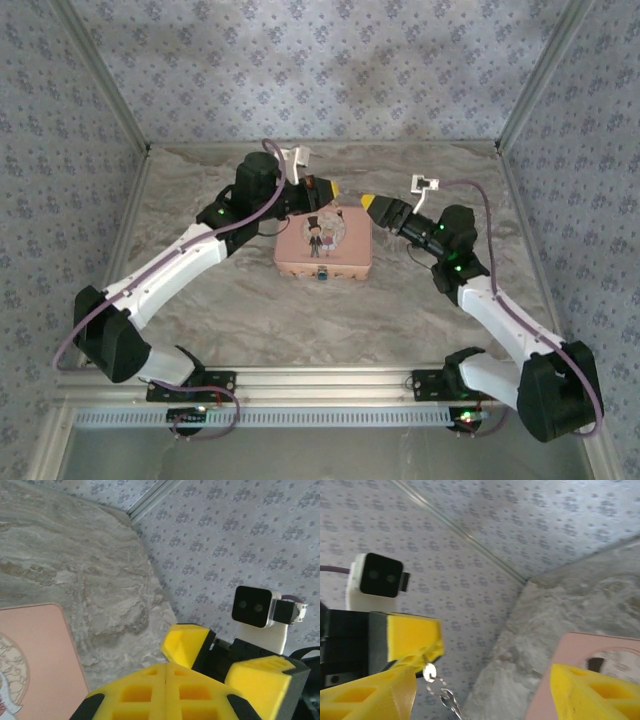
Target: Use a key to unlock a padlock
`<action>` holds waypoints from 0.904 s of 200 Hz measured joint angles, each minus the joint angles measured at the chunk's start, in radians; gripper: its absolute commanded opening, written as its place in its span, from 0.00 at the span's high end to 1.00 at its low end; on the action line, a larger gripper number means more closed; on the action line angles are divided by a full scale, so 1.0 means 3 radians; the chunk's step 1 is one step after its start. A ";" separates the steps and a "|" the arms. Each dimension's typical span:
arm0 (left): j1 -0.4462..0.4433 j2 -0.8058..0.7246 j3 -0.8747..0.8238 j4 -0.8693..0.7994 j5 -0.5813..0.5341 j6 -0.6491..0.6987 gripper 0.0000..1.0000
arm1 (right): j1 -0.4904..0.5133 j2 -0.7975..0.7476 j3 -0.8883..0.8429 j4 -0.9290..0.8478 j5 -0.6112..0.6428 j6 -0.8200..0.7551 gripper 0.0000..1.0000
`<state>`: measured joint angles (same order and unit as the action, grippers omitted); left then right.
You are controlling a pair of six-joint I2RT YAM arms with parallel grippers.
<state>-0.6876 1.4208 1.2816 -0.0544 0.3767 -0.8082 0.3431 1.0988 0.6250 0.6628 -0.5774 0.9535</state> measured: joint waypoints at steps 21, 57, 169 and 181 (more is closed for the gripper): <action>-0.0011 0.0000 -0.0034 0.0153 0.0015 -0.0079 1.00 | 0.0113 0.0175 0.0000 0.0398 -0.0058 0.0220 0.30; -0.0029 0.0000 -0.0051 0.0305 0.0039 -0.0181 1.00 | 0.0239 0.0384 0.0000 0.0796 -0.0134 0.0416 0.35; -0.0052 -0.0028 -0.0098 0.0544 0.0130 -0.0318 1.00 | 0.0365 0.0573 0.0086 0.1230 -0.0225 0.0603 0.58; -0.0052 -0.0032 -0.0103 0.0546 0.0128 -0.0318 1.00 | 0.0371 0.0581 0.0090 0.1256 -0.0229 0.0623 0.60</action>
<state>-0.7033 1.4113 1.2507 0.1093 0.4152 -0.9035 0.4545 1.2732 0.6521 1.0397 -0.6460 1.1404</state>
